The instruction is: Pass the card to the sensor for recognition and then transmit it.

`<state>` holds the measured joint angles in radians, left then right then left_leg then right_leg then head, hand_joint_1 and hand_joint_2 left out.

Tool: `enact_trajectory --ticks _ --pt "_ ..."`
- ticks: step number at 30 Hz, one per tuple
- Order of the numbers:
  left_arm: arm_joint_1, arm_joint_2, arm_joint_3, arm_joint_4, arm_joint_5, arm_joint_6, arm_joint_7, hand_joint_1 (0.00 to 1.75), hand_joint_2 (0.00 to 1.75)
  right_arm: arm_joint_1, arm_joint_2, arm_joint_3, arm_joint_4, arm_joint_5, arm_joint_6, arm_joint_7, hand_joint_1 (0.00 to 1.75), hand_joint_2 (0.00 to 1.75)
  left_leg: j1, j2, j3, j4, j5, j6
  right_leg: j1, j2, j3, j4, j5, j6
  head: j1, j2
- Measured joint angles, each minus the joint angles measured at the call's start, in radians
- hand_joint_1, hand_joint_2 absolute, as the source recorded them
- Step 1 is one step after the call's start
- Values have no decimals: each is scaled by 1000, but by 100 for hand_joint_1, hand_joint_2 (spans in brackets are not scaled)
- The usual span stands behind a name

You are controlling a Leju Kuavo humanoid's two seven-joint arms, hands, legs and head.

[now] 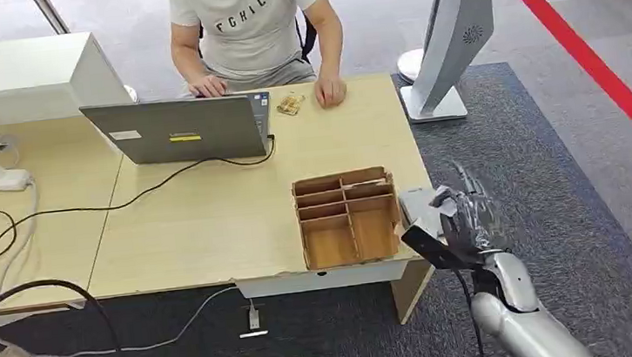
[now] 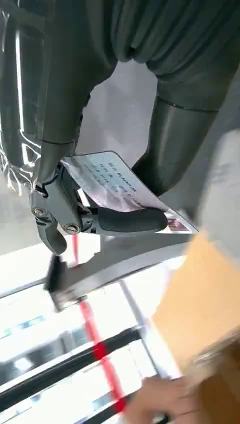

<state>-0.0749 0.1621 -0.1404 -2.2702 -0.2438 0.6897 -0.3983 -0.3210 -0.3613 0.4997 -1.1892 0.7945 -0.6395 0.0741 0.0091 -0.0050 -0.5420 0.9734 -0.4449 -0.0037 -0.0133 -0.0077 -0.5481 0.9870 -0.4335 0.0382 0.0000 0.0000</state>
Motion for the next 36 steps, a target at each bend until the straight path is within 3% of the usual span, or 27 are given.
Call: enact_trajectory --ticks 3,7,13,23,31,36 --pt "7 -2 0 -6 -14 0 2 0 175 10 -13 -36 -145 90 -41 27 175 175 0 0 0 0 0 0 0 0 0 0 0 0 0 0" --pt "10 -3 0 -16 -23 0 12 0 175 31 -14 -59 -313 128 -44 23 175 175 0 0 0 0 0 0 1 0 0 0 0 0 0 0" --pt "8 -3 -2 -18 -2 0 4 0 175 13 -3 -58 -421 109 31 -12 175 175 0 0 0 0 0 0 0 0 0 0 0 0 0 0" --pt "-24 -7 -23 -12 39 0 -19 0 175 -160 52 -38 -346 -40 168 -91 175 175 0 0 0 0 0 0 0 0 0 0 1 0 0 0" --pt "-51 -15 -47 9 69 0 -61 0 175 -330 134 3 -152 -61 226 -127 175 175 0 0 -1 0 1 0 1 0 -1 1 1 0 0 0" --pt "-53 -22 -55 29 110 0 -99 0 175 -441 201 36 -4 -90 223 -149 175 175 1 0 -1 0 1 0 1 0 -1 1 1 0 0 0"
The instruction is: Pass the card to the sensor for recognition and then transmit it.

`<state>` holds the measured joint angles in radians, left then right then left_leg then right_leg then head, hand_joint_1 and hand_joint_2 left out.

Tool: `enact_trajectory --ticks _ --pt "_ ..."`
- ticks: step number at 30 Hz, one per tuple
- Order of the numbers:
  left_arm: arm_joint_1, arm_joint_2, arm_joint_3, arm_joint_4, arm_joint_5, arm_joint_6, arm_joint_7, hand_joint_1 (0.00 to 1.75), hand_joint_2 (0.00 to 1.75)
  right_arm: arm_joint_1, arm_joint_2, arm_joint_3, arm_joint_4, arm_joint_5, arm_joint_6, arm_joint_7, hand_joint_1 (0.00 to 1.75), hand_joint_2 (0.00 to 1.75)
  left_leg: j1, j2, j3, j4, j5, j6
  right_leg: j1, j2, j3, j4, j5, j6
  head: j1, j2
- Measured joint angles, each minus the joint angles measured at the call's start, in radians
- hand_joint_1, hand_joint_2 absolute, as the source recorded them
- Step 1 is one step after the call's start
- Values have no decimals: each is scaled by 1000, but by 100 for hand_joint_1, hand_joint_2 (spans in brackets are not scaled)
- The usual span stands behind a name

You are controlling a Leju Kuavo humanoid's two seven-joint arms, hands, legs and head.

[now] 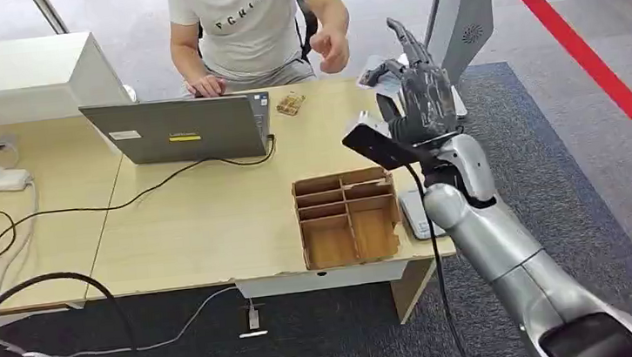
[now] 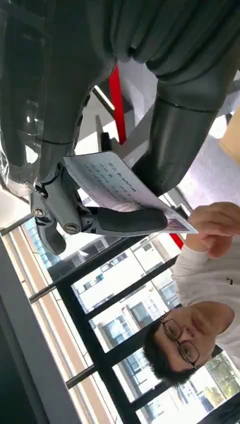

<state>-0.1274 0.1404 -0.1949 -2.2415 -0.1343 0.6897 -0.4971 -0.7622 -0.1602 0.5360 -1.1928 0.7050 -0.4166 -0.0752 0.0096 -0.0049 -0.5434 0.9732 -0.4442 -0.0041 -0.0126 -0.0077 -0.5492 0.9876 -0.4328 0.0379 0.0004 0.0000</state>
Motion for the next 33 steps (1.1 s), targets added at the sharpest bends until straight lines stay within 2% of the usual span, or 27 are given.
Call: enact_trajectory --ticks 8,17,23,33 --pt "-20 -6 -17 37 27 0 -24 0 175 -120 122 52 205 7 -2 -12 175 175 0 0 0 0 0 0 0 0 -1 0 0 0 0 0" --pt "-34 -6 -31 69 39 0 -22 0 175 -183 211 92 385 21 -7 -15 175 175 0 0 0 0 0 0 0 0 -1 0 0 0 0 0" --pt "-41 -6 -39 87 60 0 -27 0 175 -198 231 98 456 26 -5 -3 175 175 0 0 0 0 0 0 0 0 -1 0 0 0 0 0" --pt "-45 -6 -42 102 77 0 -38 0 175 -216 233 106 521 40 3 34 175 175 0 0 0 0 0 0 0 0 -1 0 0 0 0 0"
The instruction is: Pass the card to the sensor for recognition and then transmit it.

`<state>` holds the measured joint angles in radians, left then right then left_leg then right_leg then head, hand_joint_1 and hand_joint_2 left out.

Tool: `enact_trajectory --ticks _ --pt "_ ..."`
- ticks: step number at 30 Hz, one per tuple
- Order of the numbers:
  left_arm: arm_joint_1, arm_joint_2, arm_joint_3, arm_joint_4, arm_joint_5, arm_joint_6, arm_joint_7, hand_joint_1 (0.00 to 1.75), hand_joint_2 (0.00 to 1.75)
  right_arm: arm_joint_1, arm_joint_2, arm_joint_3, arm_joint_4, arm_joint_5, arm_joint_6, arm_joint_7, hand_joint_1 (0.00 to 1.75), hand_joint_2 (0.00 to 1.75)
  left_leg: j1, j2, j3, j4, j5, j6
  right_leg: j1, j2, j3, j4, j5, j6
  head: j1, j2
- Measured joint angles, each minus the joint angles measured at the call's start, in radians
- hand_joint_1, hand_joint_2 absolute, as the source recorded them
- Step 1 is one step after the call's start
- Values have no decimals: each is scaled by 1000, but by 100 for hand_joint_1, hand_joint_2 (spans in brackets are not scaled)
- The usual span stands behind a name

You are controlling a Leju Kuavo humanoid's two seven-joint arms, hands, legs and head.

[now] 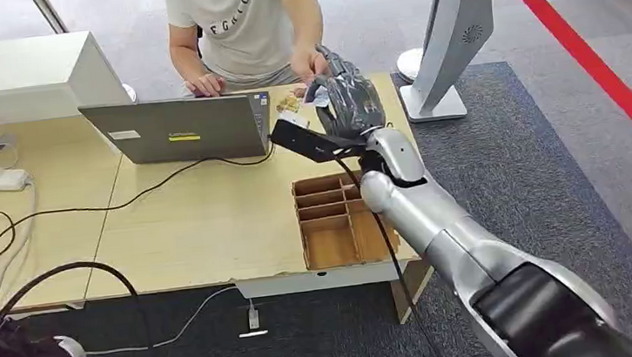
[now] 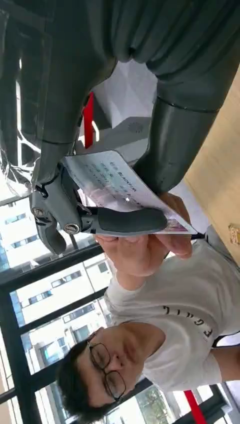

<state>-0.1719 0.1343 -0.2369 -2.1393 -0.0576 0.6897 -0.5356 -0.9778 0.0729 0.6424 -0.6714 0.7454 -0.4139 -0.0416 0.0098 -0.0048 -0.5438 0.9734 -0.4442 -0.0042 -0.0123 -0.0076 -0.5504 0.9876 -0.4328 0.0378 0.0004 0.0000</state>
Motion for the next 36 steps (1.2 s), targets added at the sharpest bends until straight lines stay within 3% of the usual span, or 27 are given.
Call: enact_trajectory --ticks 1,2,12,19,24,36 --pt "0 0 0 1 0 0 0 0 175 -1 0 0 4 0 0 4 66 175 0 0 0 0 0 0 0 0 0 0 0 0 0 0" --pt "0 0 0 3 0 0 0 0 175 -1 -1 0 8 5 -4 8 0 175 0 0 0 0 0 0 0 0 0 0 0 0 0 0" --pt "-2 -4 -2 15 0 0 -3 0 175 -1 -16 2 23 29 -72 33 0 175 0 0 0 0 0 0 0 0 0 0 0 0 0 0" --pt "0 -8 -3 21 -4 0 -6 0 175 16 -57 2 -54 13 -65 40 0 175 0 0 0 0 0 0 0 0 0 0 0 0 0 0" --pt "19 -8 1 21 -15 0 -7 0 175 64 -114 0 -179 0 -13 64 0 175 0 0 0 0 0 0 0 0 0 0 0 0 0 0" --pt "138 -10 66 -19 -63 0 3 0 175 295 -325 -60 -589 -145 134 127 0 175 0 0 0 0 -1 0 0 0 0 -1 0 0 0 0"
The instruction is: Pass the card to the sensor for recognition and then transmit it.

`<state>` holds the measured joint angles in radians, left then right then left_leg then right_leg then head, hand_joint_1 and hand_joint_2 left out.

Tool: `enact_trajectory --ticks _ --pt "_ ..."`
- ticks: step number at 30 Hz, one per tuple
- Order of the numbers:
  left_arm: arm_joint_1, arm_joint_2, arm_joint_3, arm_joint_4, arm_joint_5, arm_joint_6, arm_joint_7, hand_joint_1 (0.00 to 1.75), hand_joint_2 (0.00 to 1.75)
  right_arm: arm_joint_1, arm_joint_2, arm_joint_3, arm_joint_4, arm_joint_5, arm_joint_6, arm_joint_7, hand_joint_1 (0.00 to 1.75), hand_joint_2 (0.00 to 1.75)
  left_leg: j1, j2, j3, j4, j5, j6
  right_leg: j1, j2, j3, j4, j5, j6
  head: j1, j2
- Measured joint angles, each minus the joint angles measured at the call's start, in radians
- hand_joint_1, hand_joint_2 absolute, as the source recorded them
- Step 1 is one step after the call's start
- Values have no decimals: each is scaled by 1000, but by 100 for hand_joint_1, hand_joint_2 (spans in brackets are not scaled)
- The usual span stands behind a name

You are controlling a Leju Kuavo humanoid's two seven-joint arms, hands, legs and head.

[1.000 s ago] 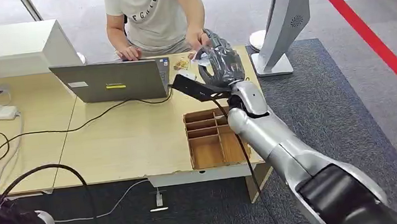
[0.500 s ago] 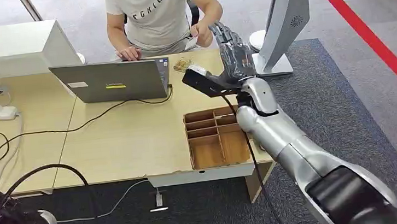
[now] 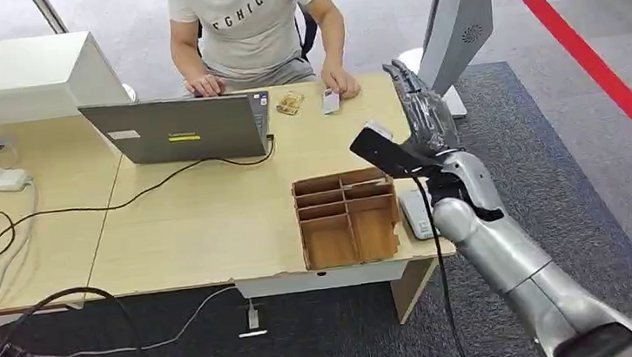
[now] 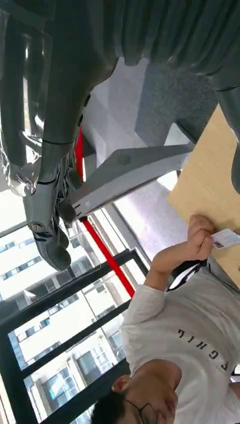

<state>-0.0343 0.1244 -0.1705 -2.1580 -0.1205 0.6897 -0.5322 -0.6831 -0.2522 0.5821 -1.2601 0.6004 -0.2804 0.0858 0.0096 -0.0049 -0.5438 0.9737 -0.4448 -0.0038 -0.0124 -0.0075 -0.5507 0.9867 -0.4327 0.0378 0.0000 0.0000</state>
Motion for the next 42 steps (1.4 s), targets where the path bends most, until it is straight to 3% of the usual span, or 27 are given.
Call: enact_trajectory --ticks 5,12,19,28,42 --pt "45 -5 26 -26 -17 0 13 0 175 101 -61 -24 -145 -34 -2 1 0 175 0 0 1 0 0 0 0 0 1 0 -1 0 0 0" --pt "69 -14 48 -54 -39 0 40 0 175 267 -141 -93 -324 -203 9 6 0 175 0 0 0 0 -1 0 0 0 1 -1 -1 1 0 0" --pt "56 -15 52 -56 -33 0 51 0 175 371 -176 -117 -411 -236 38 10 0 175 0 0 1 0 0 0 0 0 1 -1 -1 1 0 0" --pt "33 -16 51 -56 -38 0 68 0 175 403 -177 -114 -416 -251 57 -11 0 175 0 0 0 0 0 0 0 0 1 0 -1 0 0 0" --pt "-9 -16 41 -47 -16 0 53 0 175 305 -157 -82 -320 -247 78 -47 0 175 0 0 0 0 0 0 0 0 1 0 -1 1 0 0"
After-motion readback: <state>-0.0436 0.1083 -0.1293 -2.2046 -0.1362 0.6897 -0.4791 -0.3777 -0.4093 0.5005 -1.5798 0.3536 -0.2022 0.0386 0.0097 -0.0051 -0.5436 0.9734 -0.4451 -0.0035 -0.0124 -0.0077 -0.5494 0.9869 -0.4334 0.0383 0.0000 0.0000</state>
